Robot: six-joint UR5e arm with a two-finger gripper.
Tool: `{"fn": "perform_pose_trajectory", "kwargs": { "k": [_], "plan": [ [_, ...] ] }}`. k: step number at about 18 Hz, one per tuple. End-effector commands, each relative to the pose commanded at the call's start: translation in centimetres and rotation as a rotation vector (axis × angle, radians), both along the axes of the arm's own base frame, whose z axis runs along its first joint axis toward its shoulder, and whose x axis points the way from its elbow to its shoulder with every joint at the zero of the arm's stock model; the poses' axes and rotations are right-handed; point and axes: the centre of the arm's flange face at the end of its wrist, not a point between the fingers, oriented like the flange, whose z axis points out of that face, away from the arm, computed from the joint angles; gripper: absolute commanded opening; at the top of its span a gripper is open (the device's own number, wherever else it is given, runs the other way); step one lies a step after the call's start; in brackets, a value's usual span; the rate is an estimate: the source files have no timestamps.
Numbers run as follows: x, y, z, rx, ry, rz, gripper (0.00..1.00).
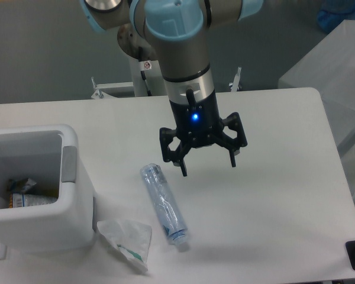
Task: Place the trash in the trash can
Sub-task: 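Lower the open gripper toward the clear plastic bottle on the table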
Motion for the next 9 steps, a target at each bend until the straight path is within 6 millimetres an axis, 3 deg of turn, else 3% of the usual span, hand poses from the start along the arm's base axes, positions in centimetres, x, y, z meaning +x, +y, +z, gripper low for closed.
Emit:
{"fn": "perform_pose_trajectory", "kwargs": {
  "k": [4,9],
  "plan": [
    [-0.2,0.2,-0.4,0.004,-0.008,-0.001,1.00],
    [-1.0,1.2,-2.6,-0.007,-0.028,0.002,1.00]
  ]
}}
